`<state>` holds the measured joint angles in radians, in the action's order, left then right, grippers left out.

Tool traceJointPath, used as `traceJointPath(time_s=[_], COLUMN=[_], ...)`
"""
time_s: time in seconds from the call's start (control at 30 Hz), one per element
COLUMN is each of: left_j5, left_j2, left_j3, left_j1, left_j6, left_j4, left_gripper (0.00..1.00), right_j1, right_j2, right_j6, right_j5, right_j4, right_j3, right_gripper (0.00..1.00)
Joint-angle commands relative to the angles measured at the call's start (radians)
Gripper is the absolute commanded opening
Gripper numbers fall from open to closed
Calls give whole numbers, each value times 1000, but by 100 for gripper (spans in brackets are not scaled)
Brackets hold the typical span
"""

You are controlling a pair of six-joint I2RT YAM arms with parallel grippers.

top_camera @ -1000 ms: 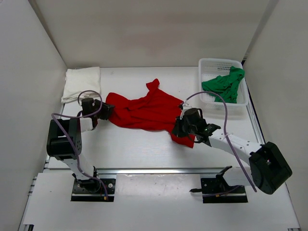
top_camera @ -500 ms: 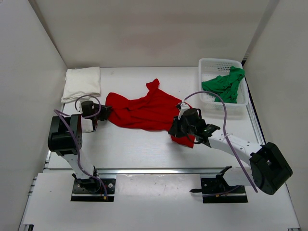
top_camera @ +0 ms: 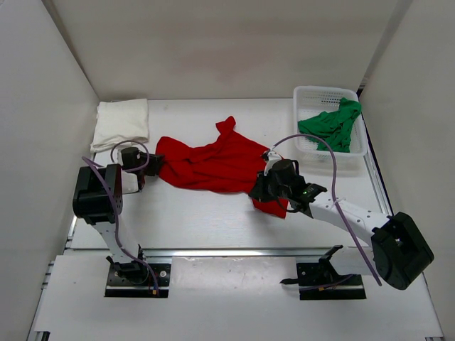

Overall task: Fold and stack the t-shirts
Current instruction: Flatten out the tshirt

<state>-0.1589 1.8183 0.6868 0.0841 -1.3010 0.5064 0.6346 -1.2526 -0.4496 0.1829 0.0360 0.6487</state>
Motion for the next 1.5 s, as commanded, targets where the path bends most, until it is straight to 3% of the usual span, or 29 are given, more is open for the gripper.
traceJointPath(time_s=[0.0, 0.2, 0.27, 0.3, 0.5, 0.67, 1.07, 1.47], left_j5=[24, 27, 30, 27, -11, 47, 67, 55], left_j2=[3, -17, -28, -36, -46, -51, -56, -93], left_j3=[22, 52, 62, 63, 50, 51, -12, -64], left_j1=[9, 29, 37, 43, 57, 25, 75, 86], left_j6=[-20, 17, 26, 41, 72, 134, 140, 135], left_j4=[43, 55, 53, 53, 9, -77, -55, -22], left_gripper=[40, 16, 2, 2, 16, 19, 35, 37], right_j1=[-9, -19, -23, -24, -27, -38, -52, -53], right_j2=[15, 7, 4, 8, 4, 5, 19, -2], right_j6=[-6, -6, -8, -8, -6, -5, 2, -1], right_j5=[7, 23, 24, 24, 33, 50, 69, 79], right_j4=[-36, -36, -36, -38, -38, -44, -53, -59], right_j3=[16, 19, 19, 19, 19, 17, 0, -1], right_gripper=[5, 7, 7, 7, 7, 8, 7, 7])
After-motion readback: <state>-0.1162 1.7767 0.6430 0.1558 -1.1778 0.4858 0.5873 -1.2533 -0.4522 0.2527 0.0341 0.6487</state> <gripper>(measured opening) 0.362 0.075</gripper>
